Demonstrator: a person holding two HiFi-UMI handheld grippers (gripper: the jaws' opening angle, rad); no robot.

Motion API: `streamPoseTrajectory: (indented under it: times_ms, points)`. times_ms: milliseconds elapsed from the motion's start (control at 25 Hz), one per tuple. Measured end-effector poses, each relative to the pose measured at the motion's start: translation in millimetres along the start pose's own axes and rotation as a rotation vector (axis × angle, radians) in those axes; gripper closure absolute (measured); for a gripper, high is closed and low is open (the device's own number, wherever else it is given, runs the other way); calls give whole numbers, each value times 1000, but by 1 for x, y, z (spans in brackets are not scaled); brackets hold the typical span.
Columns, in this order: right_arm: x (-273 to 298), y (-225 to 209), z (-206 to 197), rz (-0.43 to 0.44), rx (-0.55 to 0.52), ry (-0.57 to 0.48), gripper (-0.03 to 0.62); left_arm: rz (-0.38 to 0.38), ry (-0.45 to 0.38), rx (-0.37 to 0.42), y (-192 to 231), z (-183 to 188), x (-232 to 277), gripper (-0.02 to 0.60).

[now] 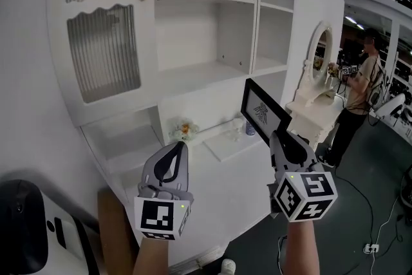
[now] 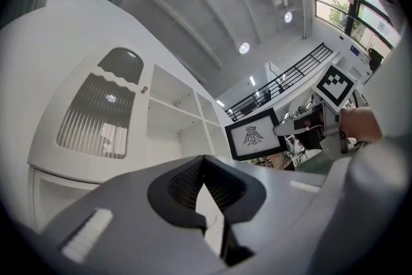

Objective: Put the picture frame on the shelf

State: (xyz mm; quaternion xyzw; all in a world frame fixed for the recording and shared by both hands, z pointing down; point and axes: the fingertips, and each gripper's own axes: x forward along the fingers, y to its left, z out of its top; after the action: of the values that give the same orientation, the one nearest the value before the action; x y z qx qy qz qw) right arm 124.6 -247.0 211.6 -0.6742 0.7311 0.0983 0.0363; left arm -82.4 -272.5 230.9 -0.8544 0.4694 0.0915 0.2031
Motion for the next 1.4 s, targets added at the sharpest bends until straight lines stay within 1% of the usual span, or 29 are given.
streamPoseTrajectory:
  times_ms: [160, 360, 520, 640, 760, 920, 1080, 1200, 1400]
  points:
    - [42, -22, 0, 21, 11, -15, 520, 10, 7, 24, 2, -10, 40, 572]
    - [91, -37, 2, 64, 30, -24, 520, 45, 6, 40, 12, -15, 76, 572]
    - [147, -70, -1, 89, 47, -18, 520, 58, 4, 52, 11, -25, 132, 572]
    - [180, -90, -3, 94, 56, -10, 520, 66, 1, 63, 8, -30, 160, 572]
    - [206, -102, -7, 102, 77, 0, 520, 70, 14, 64, 6, -35, 176, 572]
    - [236, -111, -14, 123, 119, 15, 520, 69, 11, 111, 10, -45, 196, 572]
    - [264, -117, -20, 126, 140, 32, 520, 84, 20, 100, 16, -52, 210, 572]
    - [283, -118, -22, 131, 140, 50, 520, 87, 13, 117, 21, -55, 220, 572]
    - [310, -118, -24, 139, 149, 73, 520, 87, 11, 121, 23, -61, 232, 572]
